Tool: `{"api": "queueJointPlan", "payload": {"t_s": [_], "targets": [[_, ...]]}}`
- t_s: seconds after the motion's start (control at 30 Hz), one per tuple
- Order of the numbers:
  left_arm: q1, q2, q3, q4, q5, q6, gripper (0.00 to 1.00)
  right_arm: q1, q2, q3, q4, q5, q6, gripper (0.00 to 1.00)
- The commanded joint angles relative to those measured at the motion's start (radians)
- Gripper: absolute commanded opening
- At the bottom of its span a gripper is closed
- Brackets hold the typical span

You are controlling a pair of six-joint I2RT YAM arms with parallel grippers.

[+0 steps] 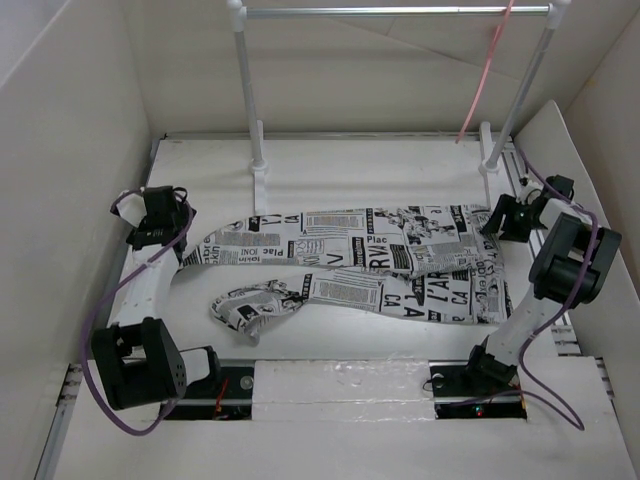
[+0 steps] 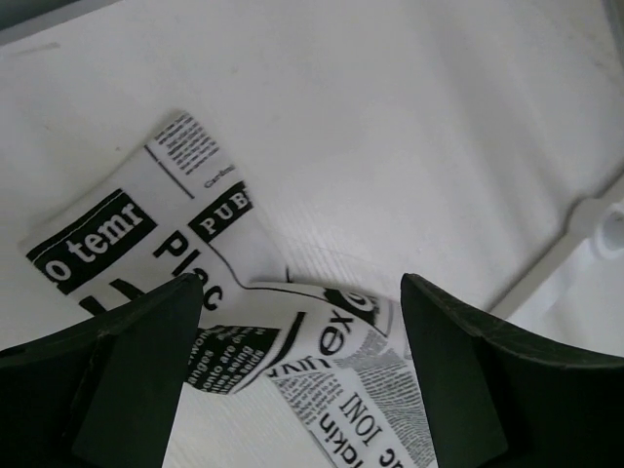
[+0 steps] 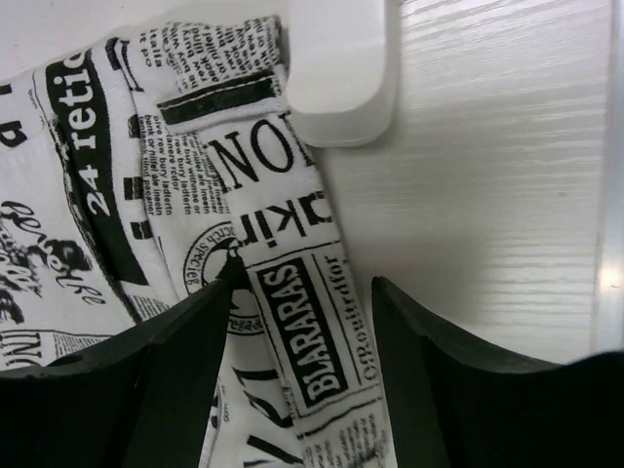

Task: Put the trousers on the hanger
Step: Flatten out the trousers at the center of the board.

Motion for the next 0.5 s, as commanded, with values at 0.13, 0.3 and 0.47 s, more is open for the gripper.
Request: {"api": "queueJointPlan", "payload": {"t_s": [0.13,0.3,0.47], "targets": [[0.033,0.058,-0.021,0.011,0.018,0.054,0.83,0.013,-0.003,-0.099,0.051,-0.122,-0.023,0.14],[0.033,0.119,0.018,0.006,0.047,0.081,0.96,-0.028,-0.130,-0.111,0.091,-0.191,0.011,0.00],[0.033,0.234,0.102,-0.094,0.004,0.100,0.93,-0.079,-0.280,-0.062,0.101,-0.140,0.128,0.00]]}}
